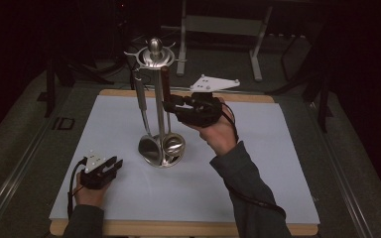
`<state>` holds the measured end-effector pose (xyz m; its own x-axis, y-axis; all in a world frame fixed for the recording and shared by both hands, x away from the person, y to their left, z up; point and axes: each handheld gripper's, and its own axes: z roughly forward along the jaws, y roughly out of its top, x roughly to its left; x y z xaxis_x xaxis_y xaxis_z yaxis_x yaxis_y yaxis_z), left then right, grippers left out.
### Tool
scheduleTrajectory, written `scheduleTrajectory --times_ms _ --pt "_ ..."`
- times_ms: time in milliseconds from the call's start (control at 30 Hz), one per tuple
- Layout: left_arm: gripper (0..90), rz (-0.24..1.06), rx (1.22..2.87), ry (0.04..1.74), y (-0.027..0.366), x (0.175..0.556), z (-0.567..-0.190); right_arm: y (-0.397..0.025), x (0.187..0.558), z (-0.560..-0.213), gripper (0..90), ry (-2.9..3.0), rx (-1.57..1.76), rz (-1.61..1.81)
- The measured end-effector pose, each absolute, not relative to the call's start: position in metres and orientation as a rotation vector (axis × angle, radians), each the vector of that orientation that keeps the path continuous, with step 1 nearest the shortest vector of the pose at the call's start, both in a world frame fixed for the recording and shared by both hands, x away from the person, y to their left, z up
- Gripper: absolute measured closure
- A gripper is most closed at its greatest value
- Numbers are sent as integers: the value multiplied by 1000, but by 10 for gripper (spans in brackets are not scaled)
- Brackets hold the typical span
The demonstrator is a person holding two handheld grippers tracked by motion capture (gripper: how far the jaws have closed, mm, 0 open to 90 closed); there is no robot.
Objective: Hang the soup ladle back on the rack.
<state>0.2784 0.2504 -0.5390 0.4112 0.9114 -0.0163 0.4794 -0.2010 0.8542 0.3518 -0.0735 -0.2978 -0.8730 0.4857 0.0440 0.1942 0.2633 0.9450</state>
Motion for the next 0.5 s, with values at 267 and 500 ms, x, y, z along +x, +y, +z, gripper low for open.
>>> scheduleTrajectory --times_ms 267,500 --pt "696 655 1831 1197 250 278 -539 -96 349 -300 664 2290 629 1591" --pt "696 654 1833 1199 250 279 -539 -110 355 -309 665 2355 661 1428"
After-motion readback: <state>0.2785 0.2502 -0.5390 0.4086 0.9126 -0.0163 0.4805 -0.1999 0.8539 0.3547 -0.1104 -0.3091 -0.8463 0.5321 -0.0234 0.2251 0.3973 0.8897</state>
